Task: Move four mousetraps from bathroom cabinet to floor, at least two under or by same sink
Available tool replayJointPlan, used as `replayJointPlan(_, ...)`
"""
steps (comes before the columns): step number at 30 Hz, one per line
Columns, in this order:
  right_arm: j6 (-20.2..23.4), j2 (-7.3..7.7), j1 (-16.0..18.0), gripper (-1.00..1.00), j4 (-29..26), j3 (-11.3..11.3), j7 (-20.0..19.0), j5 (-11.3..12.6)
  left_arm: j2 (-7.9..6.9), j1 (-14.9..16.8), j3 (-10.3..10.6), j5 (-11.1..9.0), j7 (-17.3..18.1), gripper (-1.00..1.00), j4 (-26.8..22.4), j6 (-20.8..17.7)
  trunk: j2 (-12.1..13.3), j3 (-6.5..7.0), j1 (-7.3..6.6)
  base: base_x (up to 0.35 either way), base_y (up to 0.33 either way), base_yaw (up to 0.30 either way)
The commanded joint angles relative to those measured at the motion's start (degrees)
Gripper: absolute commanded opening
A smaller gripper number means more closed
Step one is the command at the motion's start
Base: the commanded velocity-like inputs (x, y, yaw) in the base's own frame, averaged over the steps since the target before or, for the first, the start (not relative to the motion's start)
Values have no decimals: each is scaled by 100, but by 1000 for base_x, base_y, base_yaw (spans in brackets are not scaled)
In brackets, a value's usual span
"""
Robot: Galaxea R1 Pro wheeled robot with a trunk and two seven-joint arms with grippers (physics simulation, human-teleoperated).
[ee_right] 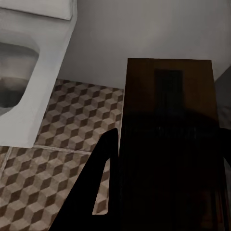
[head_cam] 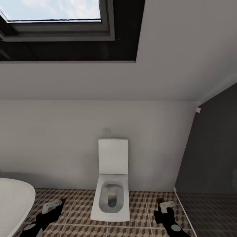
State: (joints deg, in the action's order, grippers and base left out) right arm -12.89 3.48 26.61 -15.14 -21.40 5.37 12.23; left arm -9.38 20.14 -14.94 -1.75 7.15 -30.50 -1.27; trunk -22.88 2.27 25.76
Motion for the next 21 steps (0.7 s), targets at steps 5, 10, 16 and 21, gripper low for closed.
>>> replayJointPlan(5,-21,3,2,-100,2,-42,8,65,-2,1,-28,-18,36,-100,0,-13,-4,-2,2,0,0,0)
replayJointPlan(10,-21,3,2,-100,2,-41,8,63,-2,5,-27,-18,26,-100,0,-13,-4,8,2,0,0,-146)
replayJointPlan(16,-21,3,2,-100,2,-40,8,63,-2,1,-27,-18,24,-100,0,-13,-4,29,2,0,0,-230)
replayJointPlan(21,-21,3,2,-100,1,-42,14,60,-2,2,-27,-18,23,-100,0,-13,-4,33,2,0,0,-59)
